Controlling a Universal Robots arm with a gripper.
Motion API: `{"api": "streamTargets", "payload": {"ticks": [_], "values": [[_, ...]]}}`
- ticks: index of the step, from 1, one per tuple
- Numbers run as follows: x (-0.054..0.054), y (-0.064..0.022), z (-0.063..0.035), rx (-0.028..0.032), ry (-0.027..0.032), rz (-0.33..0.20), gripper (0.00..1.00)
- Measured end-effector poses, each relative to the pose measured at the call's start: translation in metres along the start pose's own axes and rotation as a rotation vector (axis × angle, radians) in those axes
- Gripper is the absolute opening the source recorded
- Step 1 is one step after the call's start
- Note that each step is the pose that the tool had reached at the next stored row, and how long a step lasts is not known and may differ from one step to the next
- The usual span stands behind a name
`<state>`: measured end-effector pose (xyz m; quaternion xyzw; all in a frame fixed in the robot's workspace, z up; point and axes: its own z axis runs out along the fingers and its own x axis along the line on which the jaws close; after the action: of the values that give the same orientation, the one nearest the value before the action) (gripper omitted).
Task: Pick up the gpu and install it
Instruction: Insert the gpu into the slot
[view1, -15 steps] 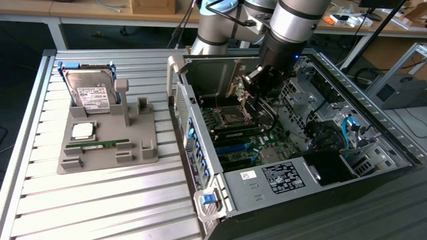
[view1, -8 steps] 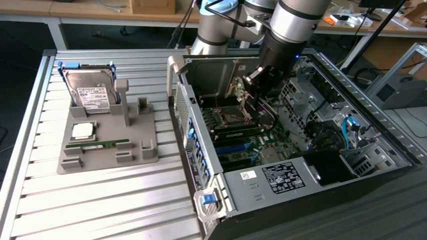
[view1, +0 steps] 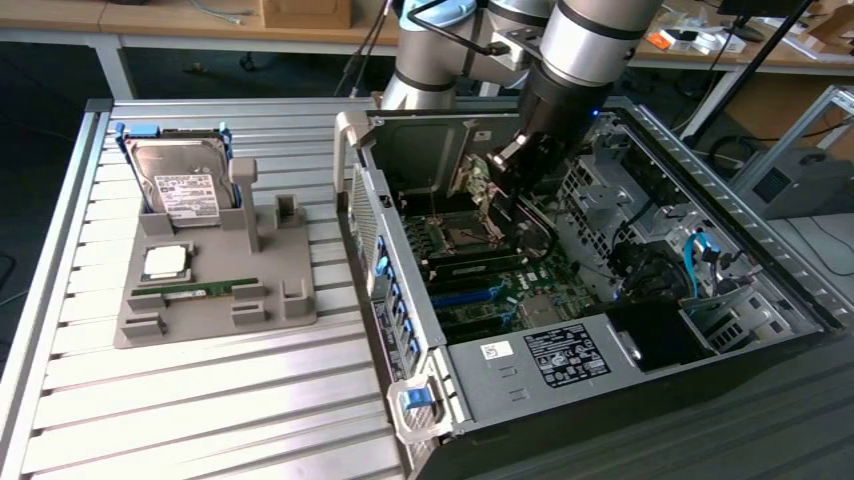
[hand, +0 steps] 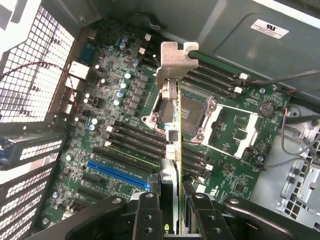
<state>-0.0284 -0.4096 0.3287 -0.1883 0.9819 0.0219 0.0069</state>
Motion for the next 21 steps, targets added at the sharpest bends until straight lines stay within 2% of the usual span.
{"api": "streamTargets", "payload": {"ticks": [5,21], "values": [[0.0,0.0,0.0002,-0.0008,0.0015,-0.038,0.27],[0.0,0.0,0.0004,-0.0024,0.0044,-0.108,0.27]]}}
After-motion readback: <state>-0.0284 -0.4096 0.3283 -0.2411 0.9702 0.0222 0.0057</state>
